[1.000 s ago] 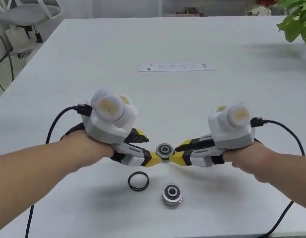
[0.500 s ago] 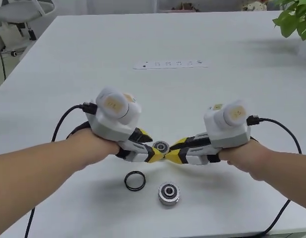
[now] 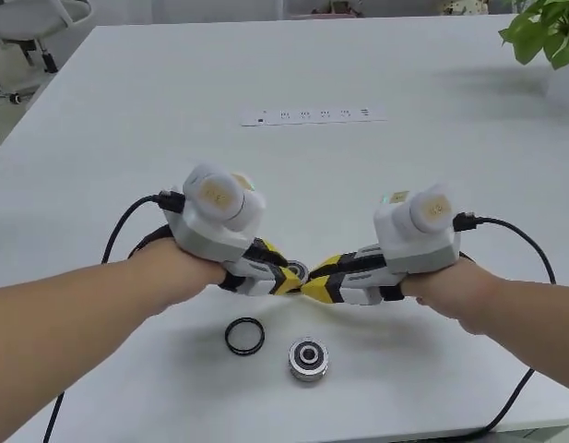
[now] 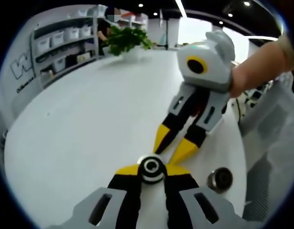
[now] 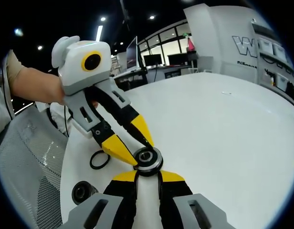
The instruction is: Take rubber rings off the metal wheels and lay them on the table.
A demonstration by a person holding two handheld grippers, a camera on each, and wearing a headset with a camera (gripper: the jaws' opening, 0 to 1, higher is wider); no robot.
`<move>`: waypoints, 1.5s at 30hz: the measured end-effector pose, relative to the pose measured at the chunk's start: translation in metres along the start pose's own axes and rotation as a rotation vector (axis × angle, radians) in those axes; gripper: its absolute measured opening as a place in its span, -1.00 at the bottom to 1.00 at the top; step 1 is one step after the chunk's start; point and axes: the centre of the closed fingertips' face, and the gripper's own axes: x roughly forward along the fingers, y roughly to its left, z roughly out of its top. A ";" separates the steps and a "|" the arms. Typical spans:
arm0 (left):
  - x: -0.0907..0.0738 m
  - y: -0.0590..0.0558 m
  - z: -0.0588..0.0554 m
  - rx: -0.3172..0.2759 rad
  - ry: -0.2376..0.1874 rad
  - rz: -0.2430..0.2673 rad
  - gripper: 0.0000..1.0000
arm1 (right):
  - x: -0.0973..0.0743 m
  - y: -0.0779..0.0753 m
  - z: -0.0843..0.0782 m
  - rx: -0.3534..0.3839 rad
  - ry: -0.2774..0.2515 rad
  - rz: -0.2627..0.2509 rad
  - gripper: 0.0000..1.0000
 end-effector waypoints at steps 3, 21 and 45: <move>0.001 -0.002 -0.001 0.026 0.006 0.002 -0.67 | 0.000 0.000 -0.001 -0.001 0.003 0.000 -0.77; 0.000 0.000 -0.001 0.061 0.013 0.035 -0.72 | -0.002 -0.001 -0.002 0.020 0.004 -0.009 -0.98; 0.000 -0.006 -0.002 0.075 0.023 0.066 -0.74 | -0.010 -0.009 0.005 0.236 -0.079 -0.036 -1.00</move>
